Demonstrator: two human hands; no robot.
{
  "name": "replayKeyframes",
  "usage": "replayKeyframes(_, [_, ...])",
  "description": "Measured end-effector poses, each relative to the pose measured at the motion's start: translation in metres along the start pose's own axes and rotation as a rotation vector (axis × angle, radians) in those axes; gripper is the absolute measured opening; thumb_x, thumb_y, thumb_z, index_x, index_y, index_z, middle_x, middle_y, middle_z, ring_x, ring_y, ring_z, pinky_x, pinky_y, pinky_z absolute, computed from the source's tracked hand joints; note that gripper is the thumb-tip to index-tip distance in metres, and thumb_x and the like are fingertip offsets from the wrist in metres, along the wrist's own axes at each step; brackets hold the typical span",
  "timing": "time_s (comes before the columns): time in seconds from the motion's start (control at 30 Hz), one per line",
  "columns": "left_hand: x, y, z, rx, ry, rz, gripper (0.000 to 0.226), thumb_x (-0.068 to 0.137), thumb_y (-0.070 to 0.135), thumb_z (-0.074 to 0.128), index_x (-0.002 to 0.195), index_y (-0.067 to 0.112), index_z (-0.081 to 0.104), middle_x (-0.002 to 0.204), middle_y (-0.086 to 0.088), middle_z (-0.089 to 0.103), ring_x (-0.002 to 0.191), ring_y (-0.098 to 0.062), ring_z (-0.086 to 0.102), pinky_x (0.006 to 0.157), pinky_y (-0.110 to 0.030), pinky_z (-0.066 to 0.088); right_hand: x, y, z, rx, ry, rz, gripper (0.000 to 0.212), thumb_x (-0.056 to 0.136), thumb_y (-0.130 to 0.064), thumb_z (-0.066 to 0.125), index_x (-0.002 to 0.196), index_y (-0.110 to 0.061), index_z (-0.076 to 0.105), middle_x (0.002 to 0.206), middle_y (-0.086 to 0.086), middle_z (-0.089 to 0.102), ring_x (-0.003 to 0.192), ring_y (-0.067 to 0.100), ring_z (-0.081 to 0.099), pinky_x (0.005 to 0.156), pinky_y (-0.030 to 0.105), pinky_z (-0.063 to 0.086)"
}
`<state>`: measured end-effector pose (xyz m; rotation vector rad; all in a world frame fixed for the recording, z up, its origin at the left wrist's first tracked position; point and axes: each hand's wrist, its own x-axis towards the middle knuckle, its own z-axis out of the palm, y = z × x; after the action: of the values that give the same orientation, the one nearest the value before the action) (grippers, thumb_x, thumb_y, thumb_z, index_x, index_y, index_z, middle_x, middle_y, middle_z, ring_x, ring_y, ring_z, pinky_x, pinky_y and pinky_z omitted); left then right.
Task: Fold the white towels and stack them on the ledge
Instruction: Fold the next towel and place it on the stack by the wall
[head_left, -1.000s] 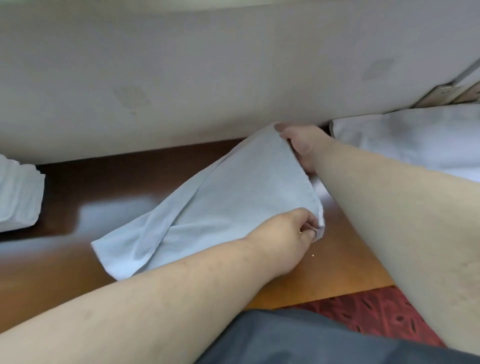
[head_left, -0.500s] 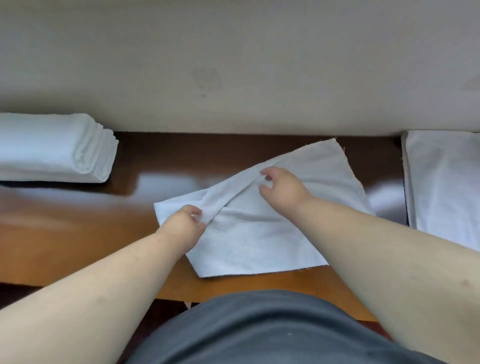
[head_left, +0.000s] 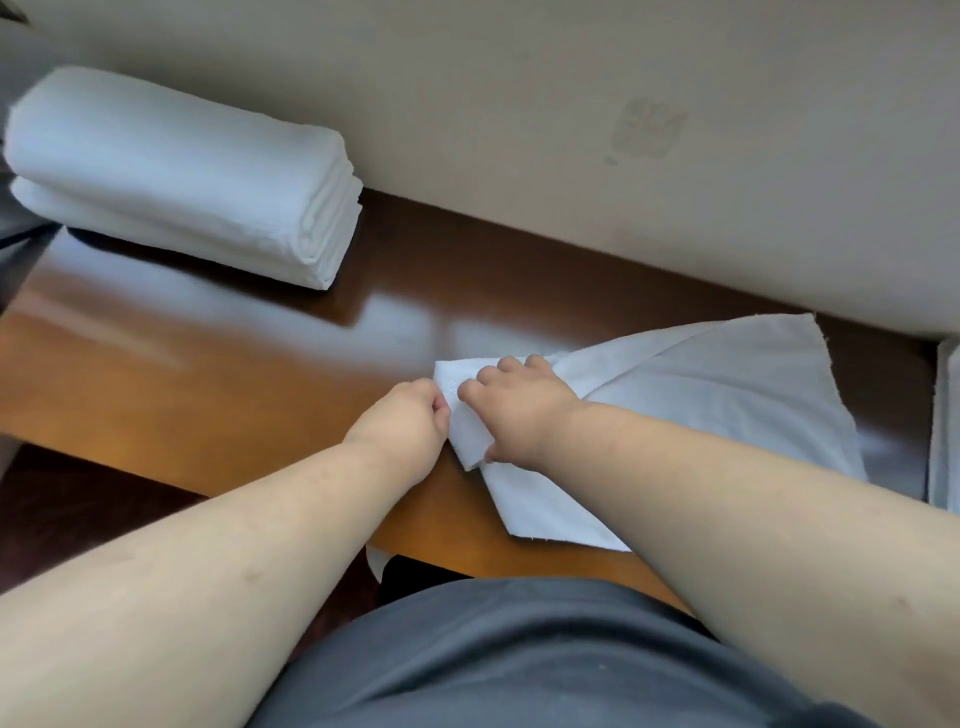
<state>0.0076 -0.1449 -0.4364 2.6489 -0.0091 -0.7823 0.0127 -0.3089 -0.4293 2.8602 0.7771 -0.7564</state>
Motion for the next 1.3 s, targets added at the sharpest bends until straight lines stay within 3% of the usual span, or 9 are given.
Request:
replayKeyframes(0.17, [0.008, -0.029, 0.006, -0.338, -0.207, -0.258, 0.026, 0.095, 0.028, 0.054, 0.121, 0.024, 0.051, 0.103, -0.006, 0.067, 0.088, -0.023, 0.065, 0.082, -0.033, 0.053, 0.005, -0.013, -0.001, -0.098, -0.009, -0.081, 0.011, 0.089, -0.017, 0.055, 0.096, -0.025, 0.051, 0.091, -0.004, 0.054, 0.095, 0.023, 0.052, 0.081, 0.036, 0.035])
replayKeyframes(0.33, [-0.001, -0.037, 0.006, -0.541, -0.366, -0.292, 0.055, 0.089, 0.024, 0.062, 0.14, 0.027, 0.04, 0.094, -0.002, 0.073, 0.079, -0.018, 0.067, 0.082, -0.029, 0.056, 0.008, -0.006, -0.017, 0.444, 0.276, 0.309, 0.009, 0.09, -0.022, 0.04, 0.093, -0.021, 0.048, 0.076, 0.0, 0.058, 0.075, 0.031, 0.056, 0.064, 0.037, 0.043])
replayKeyframes(0.5, [-0.004, -0.02, 0.011, -0.639, -0.391, -0.155, 0.085, 0.081, 0.049, 0.07, 0.151, 0.028, 0.025, 0.107, 0.008, 0.067, 0.098, -0.017, 0.065, 0.094, -0.037, 0.052, 0.016, 0.018, -0.051, 0.828, 0.379, 0.451, 0.011, 0.087, -0.024, 0.042, 0.089, -0.032, 0.049, 0.071, -0.008, 0.058, 0.066, 0.011, 0.055, 0.058, 0.029, 0.036])
replayKeyframes(0.67, [0.005, 0.011, 0.005, -0.935, -0.301, -0.033, 0.096, 0.065, 0.069, 0.07, 0.146, 0.041, 0.026, 0.116, 0.02, 0.063, 0.109, -0.006, 0.059, 0.091, -0.029, 0.05, 0.023, 0.032, -0.07, 0.846, 0.358, 0.475, 0.014, 0.07, -0.032, 0.047, 0.081, -0.038, 0.053, 0.066, -0.012, 0.059, 0.062, 0.009, 0.055, 0.056, 0.026, 0.041])
replayKeyframes(0.87, [0.004, 0.024, -0.012, -0.887, 0.095, -0.031, 0.012, 0.089, 0.037, 0.049, 0.098, 0.036, 0.057, 0.078, 0.012, 0.065, 0.074, -0.009, 0.062, 0.062, -0.028, 0.049, 0.03, 0.031, -0.077, 0.596, 0.372, 0.361, 0.007, 0.085, -0.034, 0.05, 0.09, -0.034, 0.054, 0.082, -0.012, 0.06, 0.075, 0.01, 0.059, 0.062, 0.031, 0.046])
replayKeyframes(1.0, [-0.002, 0.01, -0.035, -0.909, 0.298, -0.136, 0.017, 0.079, 0.043, 0.043, 0.082, 0.037, 0.06, 0.066, 0.016, 0.063, 0.058, -0.004, 0.057, 0.053, -0.024, 0.042, 0.034, 0.046, -0.091, 0.452, 0.39, 0.471, 0.039, 0.084, -0.022, 0.049, 0.122, -0.028, 0.057, 0.119, 0.003, 0.058, 0.111, 0.029, 0.054, 0.092, 0.042, 0.046])
replayKeyframes(1.1, [0.003, 0.015, -0.055, -0.804, 0.318, -0.028, 0.013, 0.079, 0.044, 0.048, 0.081, 0.037, 0.059, 0.069, 0.011, 0.064, 0.063, -0.005, 0.059, 0.057, -0.027, 0.047, 0.039, 0.029, -0.103, 0.287, 0.322, 0.118, 0.07, 0.08, -0.031, 0.064, 0.145, -0.03, 0.041, 0.146, 0.001, 0.046, 0.133, 0.027, 0.042, 0.107, 0.044, 0.036])
replayKeyframes(1.2, [0.01, 0.019, -0.064, -0.722, 0.409, 0.082, 0.002, 0.081, 0.035, 0.056, 0.08, 0.034, 0.057, 0.091, 0.007, 0.059, 0.085, -0.015, 0.059, 0.071, -0.031, 0.049, 0.049, 0.005, -0.113, 0.298, 0.211, -0.06, 0.034, 0.086, -0.027, 0.061, 0.12, -0.026, 0.061, 0.11, -0.004, 0.068, 0.104, 0.021, 0.063, 0.082, 0.032, 0.048])
replayKeyframes(1.3, [0.013, 0.014, -0.058, -0.898, 0.544, 0.08, 0.038, 0.081, 0.038, 0.071, 0.111, 0.036, 0.048, 0.119, 0.005, 0.043, 0.109, -0.013, 0.05, 0.093, -0.028, 0.045, 0.052, 0.004, -0.121, 0.383, 0.192, -0.01, 0.013, 0.091, -0.016, 0.054, 0.094, -0.02, 0.065, 0.09, -0.003, 0.068, 0.086, 0.018, 0.063, 0.073, 0.03, 0.048])
